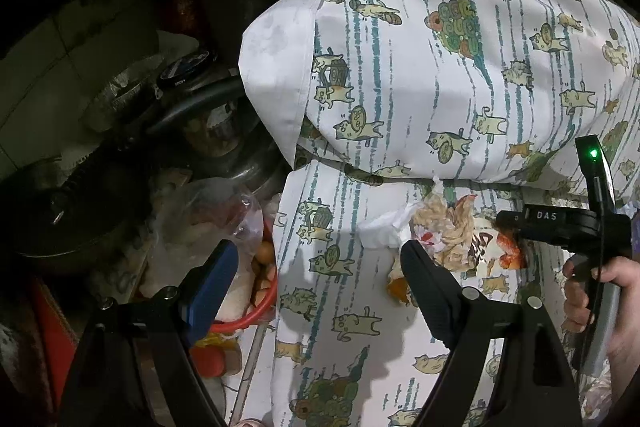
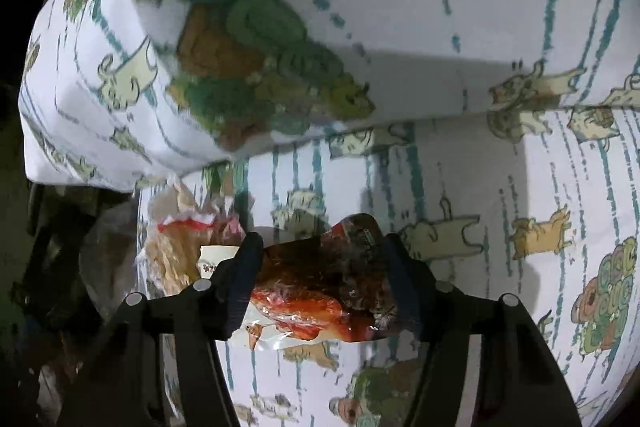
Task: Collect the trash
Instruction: 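Lift the wrapper off the seat with the right tool while the left tool approaches crumpled paper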
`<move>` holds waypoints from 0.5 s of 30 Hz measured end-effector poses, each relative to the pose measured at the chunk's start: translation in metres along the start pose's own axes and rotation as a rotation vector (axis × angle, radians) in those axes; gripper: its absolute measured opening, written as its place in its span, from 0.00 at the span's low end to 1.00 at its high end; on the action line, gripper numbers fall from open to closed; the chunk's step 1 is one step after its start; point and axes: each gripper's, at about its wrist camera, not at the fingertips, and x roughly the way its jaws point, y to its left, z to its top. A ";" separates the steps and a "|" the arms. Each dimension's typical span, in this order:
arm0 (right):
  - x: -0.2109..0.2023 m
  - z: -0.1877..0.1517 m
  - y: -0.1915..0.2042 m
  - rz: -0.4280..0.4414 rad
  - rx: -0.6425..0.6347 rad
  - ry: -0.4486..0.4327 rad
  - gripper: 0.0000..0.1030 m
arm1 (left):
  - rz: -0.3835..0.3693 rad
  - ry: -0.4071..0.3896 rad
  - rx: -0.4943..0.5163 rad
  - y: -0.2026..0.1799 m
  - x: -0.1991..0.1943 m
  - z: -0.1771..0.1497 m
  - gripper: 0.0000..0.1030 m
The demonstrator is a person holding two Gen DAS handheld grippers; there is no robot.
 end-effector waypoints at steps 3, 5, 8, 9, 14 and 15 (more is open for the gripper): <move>0.003 -0.006 0.005 -0.007 -0.021 0.072 0.58 | 0.010 0.002 0.007 0.001 0.001 -0.001 0.82; 0.002 -0.014 0.010 -0.034 -0.065 0.126 0.58 | 0.019 0.002 0.013 0.001 0.002 -0.002 0.82; -0.004 -0.031 0.016 -0.076 -0.143 0.167 0.59 | 0.023 0.000 0.012 0.003 0.001 -0.003 0.82; -0.003 -0.036 0.021 -0.095 -0.178 0.181 0.59 | 0.021 -0.001 0.010 0.003 -0.001 -0.003 0.83; 0.000 -0.058 0.046 -0.186 -0.360 0.207 0.57 | 0.019 -0.017 0.017 -0.001 -0.007 -0.003 0.82; -0.001 -0.062 0.048 -0.208 -0.347 0.203 0.57 | 0.020 -0.020 0.022 -0.002 -0.007 -0.003 0.82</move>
